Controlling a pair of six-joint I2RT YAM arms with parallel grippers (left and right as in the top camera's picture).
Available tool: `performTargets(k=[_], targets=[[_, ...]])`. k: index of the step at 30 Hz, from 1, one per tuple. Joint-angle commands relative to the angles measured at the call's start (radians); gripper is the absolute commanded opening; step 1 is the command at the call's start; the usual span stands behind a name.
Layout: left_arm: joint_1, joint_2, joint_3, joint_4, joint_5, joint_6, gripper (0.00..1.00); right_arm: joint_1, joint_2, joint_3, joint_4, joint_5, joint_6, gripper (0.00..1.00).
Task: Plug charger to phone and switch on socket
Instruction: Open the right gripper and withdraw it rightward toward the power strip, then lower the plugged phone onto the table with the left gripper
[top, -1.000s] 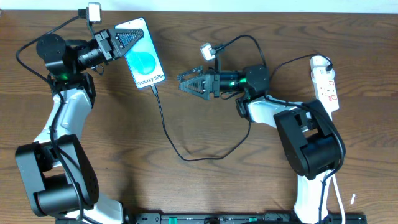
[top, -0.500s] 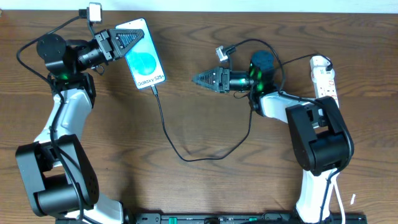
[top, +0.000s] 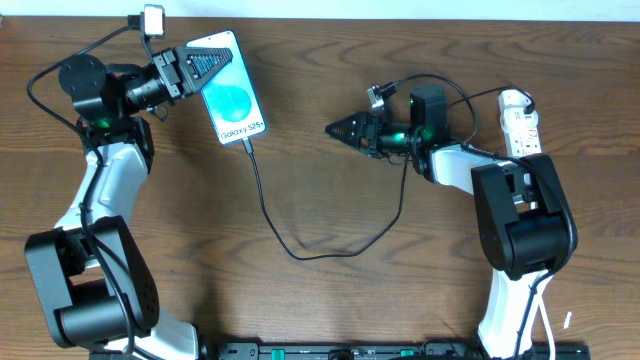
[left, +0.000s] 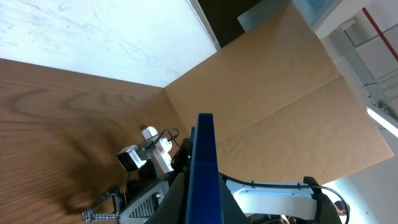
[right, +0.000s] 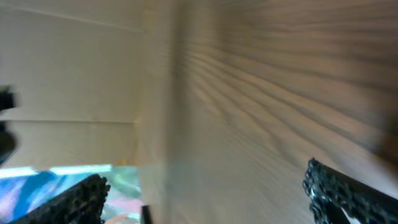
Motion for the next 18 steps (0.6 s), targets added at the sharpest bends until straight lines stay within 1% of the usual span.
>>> performTargets(k=[1, 4, 9, 11, 13, 18], targets=[[0.003, -0.024, 0.006, 0.008, 0.012, -0.003, 0.07, -0.011, -0.078, 0.005, -0.113, 0.138, -0.140, 0.99], [0.003, -0.024, 0.006, -0.019, 0.013, 0.009, 0.07, -0.011, -0.161, 0.005, -0.269, 0.275, -0.222, 0.99], [0.003, -0.024, 0.006, -0.142, 0.012, 0.096, 0.07, -0.002, -0.298, 0.005, -0.446, 0.464, -0.296, 0.99], [0.003, -0.024, 0.006, -0.228, 0.003, 0.159, 0.07, 0.005, -0.355, 0.005, -0.500, 0.526, -0.318, 0.99], [0.003, -0.024, 0.006, -0.352, -0.023, 0.244, 0.07, 0.013, -0.412, 0.005, -0.554, 0.590, -0.322, 0.99], [0.003, -0.024, 0.006, -0.670, -0.098, 0.481, 0.07, 0.021, -0.455, 0.005, -0.603, 0.634, -0.322, 0.99]])
